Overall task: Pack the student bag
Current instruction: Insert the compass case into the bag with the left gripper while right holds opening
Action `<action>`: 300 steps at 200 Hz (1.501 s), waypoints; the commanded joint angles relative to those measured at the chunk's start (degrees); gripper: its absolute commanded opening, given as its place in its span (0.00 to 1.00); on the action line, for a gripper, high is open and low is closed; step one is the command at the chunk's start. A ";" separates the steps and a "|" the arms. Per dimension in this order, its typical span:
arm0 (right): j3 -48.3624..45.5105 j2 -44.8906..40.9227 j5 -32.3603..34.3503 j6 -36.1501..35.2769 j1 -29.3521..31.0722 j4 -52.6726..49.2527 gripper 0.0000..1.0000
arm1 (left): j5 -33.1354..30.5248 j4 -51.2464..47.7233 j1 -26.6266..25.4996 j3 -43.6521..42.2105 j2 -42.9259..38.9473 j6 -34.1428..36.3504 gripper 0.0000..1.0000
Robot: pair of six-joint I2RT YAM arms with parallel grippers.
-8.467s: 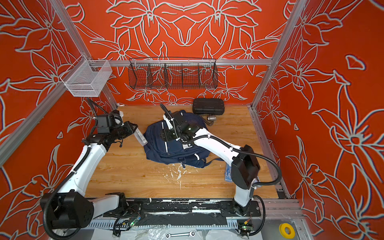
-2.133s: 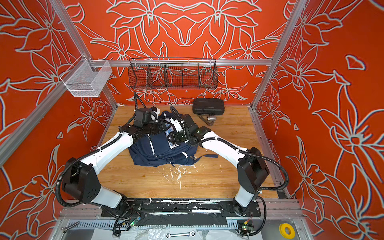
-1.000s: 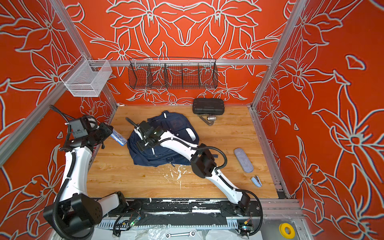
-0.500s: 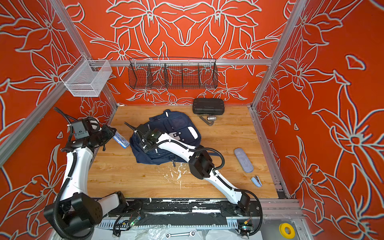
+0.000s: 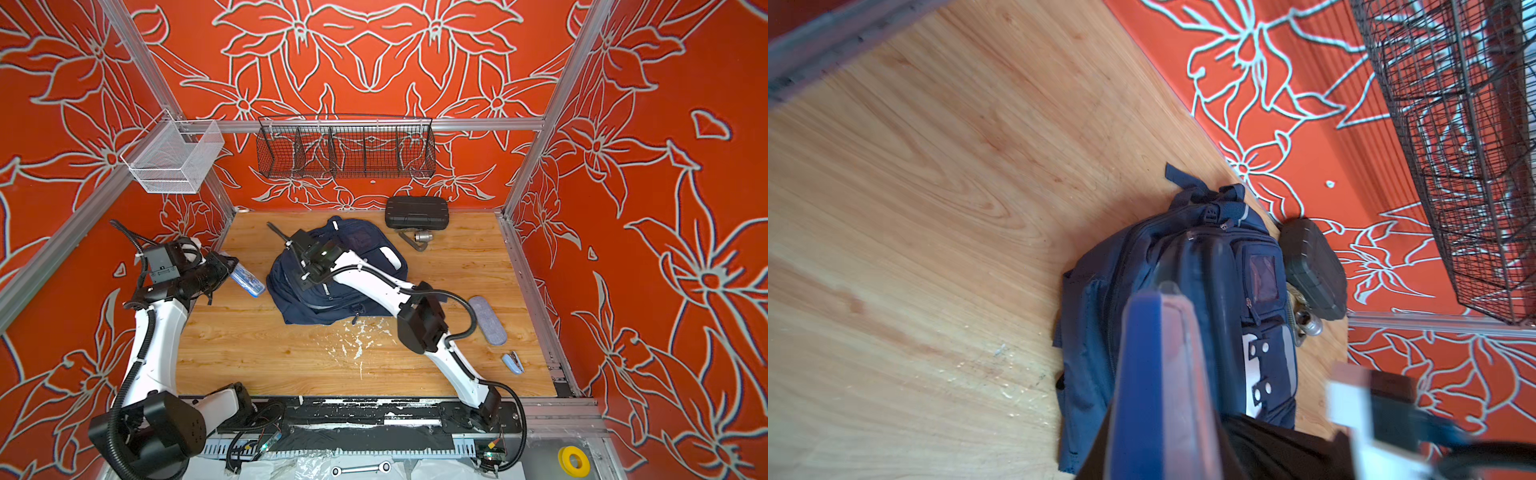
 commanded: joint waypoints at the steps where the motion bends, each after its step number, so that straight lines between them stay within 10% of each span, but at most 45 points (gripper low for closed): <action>1: -4.09 -8.60 -6.92 2.85 -1.82 6.80 0.00 | 2.82 3.26 -0.01 -1.70 -0.32 -2.16 0.06; 68: -7.28 -13.33 -19.43 10.00 -4.57 10.81 0.00 | 2.94 15.20 -7.54 -3.78 7.24 -5.33 0.06; 156: -9.70 -13.09 -19.18 17.13 -4.52 16.80 0.00 | -0.09 31.39 -22.81 -6.46 21.85 -13.83 0.09; 185: -10.19 -12.87 -18.35 17.79 -4.51 17.57 0.00 | -2.18 32.46 -24.33 -8.83 23.07 -14.41 0.24; 242: -9.68 -11.44 -17.42 16.68 -4.57 16.15 0.00 | -9.30 19.40 -24.21 -3.06 18.15 -6.42 0.96; 300: -18.76 -14.24 -21.15 11.16 -5.16 20.86 0.00 | -12.95 -0.10 -18.64 4.89 14.29 2.69 0.97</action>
